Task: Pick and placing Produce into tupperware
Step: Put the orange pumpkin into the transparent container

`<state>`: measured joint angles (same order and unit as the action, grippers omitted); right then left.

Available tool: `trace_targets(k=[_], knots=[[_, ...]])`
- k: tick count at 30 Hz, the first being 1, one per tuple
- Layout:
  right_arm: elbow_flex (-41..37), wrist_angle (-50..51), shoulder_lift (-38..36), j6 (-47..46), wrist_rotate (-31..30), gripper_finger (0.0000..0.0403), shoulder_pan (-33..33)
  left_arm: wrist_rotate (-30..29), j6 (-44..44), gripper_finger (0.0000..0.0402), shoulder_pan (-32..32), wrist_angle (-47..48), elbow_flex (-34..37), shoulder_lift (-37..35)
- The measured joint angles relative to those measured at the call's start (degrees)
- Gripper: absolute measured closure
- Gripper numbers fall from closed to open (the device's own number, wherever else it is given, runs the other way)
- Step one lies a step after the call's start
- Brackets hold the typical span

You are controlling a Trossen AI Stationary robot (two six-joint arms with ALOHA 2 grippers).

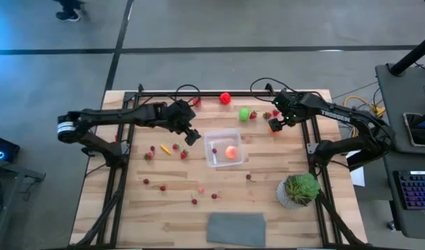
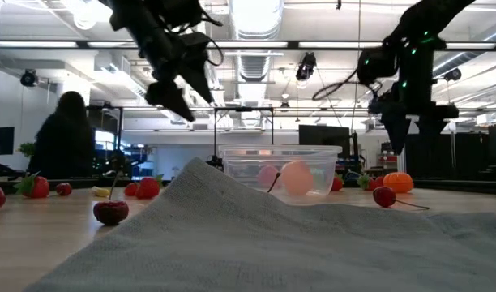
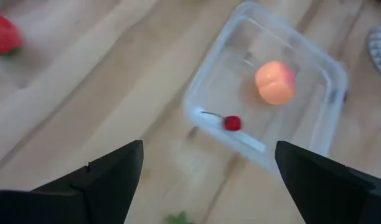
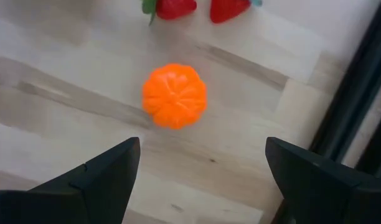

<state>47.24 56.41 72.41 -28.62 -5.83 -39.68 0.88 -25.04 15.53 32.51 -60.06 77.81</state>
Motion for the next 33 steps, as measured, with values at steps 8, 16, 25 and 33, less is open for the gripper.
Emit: trace_targets(k=[8,16,25,33], knots=[[0.07,-3.26,10.03,-0.33,0.22,0.0064,0.02,-2.61,-0.18,0.0052,-0.02,-0.56,4.68,-6.11],[0.09,-7.68,14.58,-0.85,2.37,0.0064,0.02,-2.93,-0.33,0.0052,0.0,-0.51,8.21,-8.53],[0.09,-10.72,17.42,-0.85,2.09,0.0064,-0.09,-2.92,-0.29,0.0052,0.0,-0.73,9.64,-8.62],[0.16,-12.37,19.47,0.02,1.68,0.0072,-0.09,-2.9,-0.13,0.0052,0.0,-0.9,9.52,-8.62]])
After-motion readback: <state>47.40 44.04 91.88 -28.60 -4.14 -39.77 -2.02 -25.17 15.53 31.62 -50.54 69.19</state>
